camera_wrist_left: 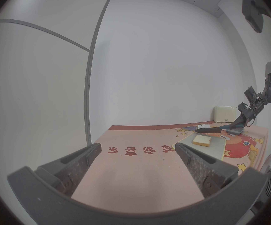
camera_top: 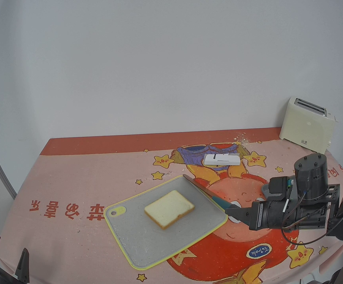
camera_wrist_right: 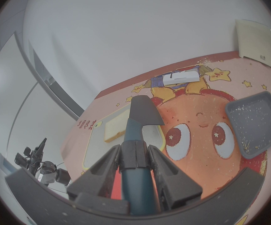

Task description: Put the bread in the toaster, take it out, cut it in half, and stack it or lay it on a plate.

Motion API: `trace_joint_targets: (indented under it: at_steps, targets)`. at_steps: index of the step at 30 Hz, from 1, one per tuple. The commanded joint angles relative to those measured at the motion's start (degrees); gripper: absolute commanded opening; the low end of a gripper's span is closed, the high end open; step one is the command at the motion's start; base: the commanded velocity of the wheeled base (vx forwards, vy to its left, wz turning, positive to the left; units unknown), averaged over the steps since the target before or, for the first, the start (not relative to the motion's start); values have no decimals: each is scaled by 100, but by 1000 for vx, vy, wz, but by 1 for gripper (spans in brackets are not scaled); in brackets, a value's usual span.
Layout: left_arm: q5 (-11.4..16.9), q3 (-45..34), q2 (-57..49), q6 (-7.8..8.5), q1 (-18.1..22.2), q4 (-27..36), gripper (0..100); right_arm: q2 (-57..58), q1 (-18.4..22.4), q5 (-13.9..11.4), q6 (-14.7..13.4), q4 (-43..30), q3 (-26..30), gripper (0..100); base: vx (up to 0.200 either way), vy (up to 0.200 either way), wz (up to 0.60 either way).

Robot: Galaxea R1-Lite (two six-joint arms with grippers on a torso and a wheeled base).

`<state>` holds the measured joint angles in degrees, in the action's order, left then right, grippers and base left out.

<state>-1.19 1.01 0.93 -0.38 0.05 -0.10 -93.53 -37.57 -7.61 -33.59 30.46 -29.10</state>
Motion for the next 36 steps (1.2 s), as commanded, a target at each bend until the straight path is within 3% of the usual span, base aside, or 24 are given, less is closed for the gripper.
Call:
trace_joint_targets:
  at_steps: [1,3,7,8,9,12,14,17,20,25,30,33,34,36]
  targets:
    - [-12,-101,-14,-6,4,1,100,1,-49,-4,-183,65,1,0,0,0,0]
    - [-4,-101,-14,-6,4,1,100,-8,-49,-4,-324,232,18,0,0,0,0]
    - [-4,-101,-14,-6,4,1,100,1,-31,-13,-939,768,71,0,0,0,0]
    - [-4,-101,-14,-6,4,1,100,1,-31,-13,-939,768,71,0,0,0,0]
    - [-4,-101,-14,-6,4,10,100,10,-31,-65,-1212,935,115,0,0,0,0]
    - [-4,-101,-22,-6,4,10,100,27,-13,-215,-1370,1040,133,0,0,0,0]
    - [5,-101,-31,3,4,10,100,115,4,-443,-1651,1067,150,0,0,0,0]
    - [5,-101,-31,-6,4,10,100,124,-13,-514,-1774,1067,150,0,0,0,0]
    - [-4,-101,-31,-6,13,10,100,124,-57,-672,-2108,1067,203,0,0,0,0]
    - [-12,-101,-31,-15,13,1,100,124,-180,-927,-2319,1076,308,0,0,0,0]
    - [-21,-101,-31,-41,4,-8,100,282,-339,-1147,-2346,1084,423,0,0,0,0]
    - [-21,-101,-40,-41,4,-8,100,441,-347,-1340,-2539,1076,440,0,0,0,0]
    - [-30,-101,-40,-50,4,-17,100,625,-347,-1542,-2767,1084,431,0,0,0,0]
    - [-30,-101,-40,-59,4,-17,100,774,-339,-1691,-2882,1084,431,0,0,0,0]
